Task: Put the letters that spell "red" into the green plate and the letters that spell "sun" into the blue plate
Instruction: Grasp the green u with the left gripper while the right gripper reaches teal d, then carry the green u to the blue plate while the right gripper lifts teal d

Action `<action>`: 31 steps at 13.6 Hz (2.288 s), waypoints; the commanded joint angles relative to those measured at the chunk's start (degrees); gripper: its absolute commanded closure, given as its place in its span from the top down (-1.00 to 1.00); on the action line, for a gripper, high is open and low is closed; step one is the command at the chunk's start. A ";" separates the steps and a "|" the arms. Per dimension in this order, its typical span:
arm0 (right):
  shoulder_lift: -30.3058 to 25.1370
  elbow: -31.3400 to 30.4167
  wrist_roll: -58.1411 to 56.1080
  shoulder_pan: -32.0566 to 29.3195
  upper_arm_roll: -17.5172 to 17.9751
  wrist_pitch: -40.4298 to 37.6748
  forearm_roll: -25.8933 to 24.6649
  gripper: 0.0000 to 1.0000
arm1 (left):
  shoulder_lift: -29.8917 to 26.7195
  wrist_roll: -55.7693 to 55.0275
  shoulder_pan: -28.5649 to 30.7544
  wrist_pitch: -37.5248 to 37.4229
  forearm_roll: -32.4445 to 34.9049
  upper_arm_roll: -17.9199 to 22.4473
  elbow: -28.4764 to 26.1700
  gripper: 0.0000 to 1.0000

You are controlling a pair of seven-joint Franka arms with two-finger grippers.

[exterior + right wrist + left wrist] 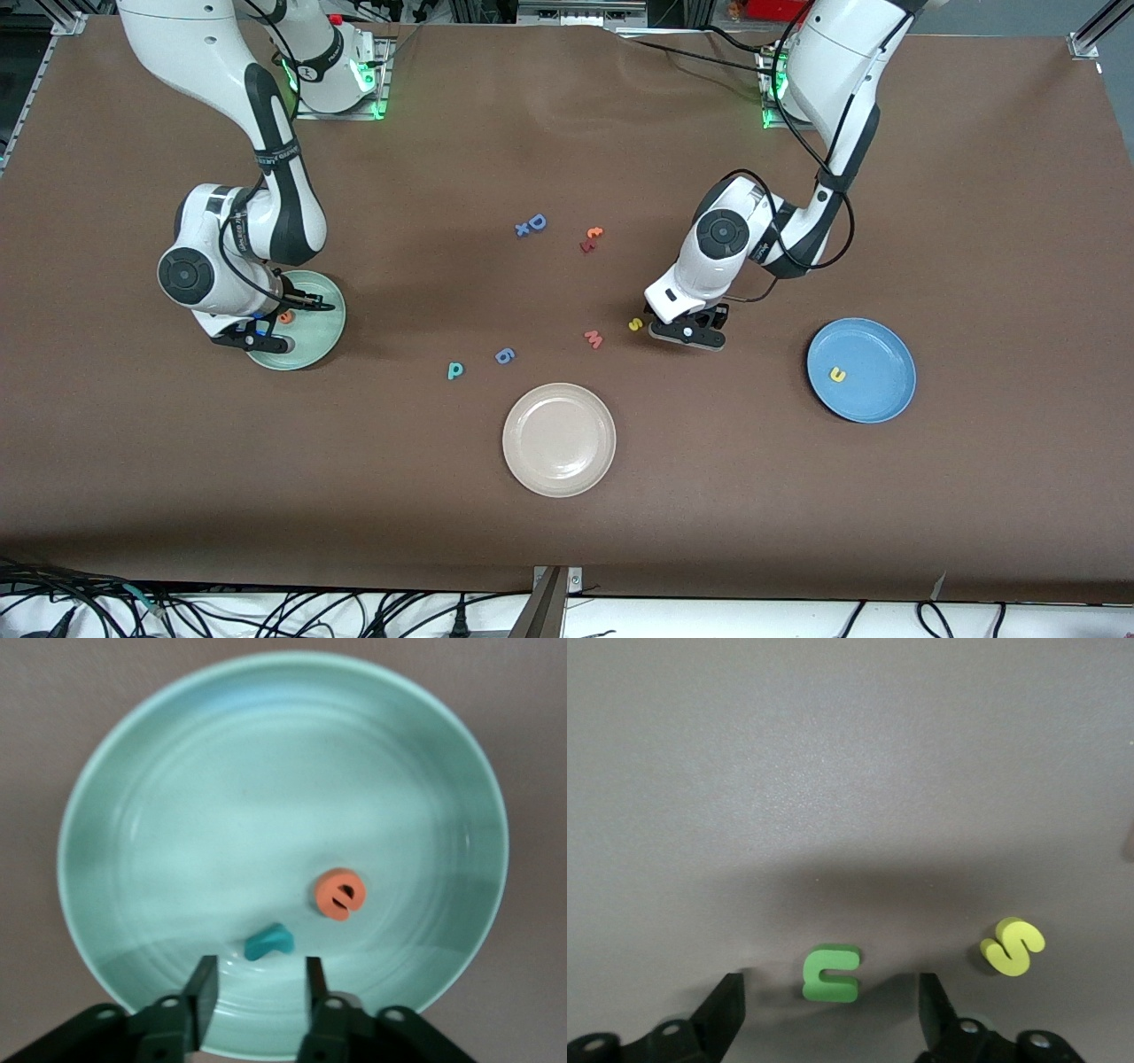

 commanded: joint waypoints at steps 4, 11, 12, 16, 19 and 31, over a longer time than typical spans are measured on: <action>-2.14 14.52 2.35 -0.05 -0.07 -13.56 0.60 0.59 | 0.06 -2.57 -0.17 1.50 2.11 0.22 -0.53 0.54; 5.58 24.83 12.27 1.62 5.02 -10.43 9.65 0.85 | -0.12 -5.47 -0.78 1.50 2.20 0.22 -0.71 0.15; 6.11 24.83 13.94 1.97 5.90 -8.25 9.74 0.88 | -0.20 -5.47 -0.78 1.50 2.20 0.22 -0.71 0.01; 10.59 24.83 21.06 2.33 11.26 1.24 9.66 0.95 | -0.12 -5.38 -0.61 1.50 2.20 0.22 -0.71 -0.26; 14.19 24.83 26.34 2.33 14.78 8.37 9.39 0.95 | -0.03 -5.21 -0.43 1.50 2.28 0.31 -0.62 -0.39; 18.25 24.92 29.25 4.00 15.23 14.27 9.48 0.26 | -0.29 -4.77 0.27 1.15 2.28 0.39 -0.53 -0.68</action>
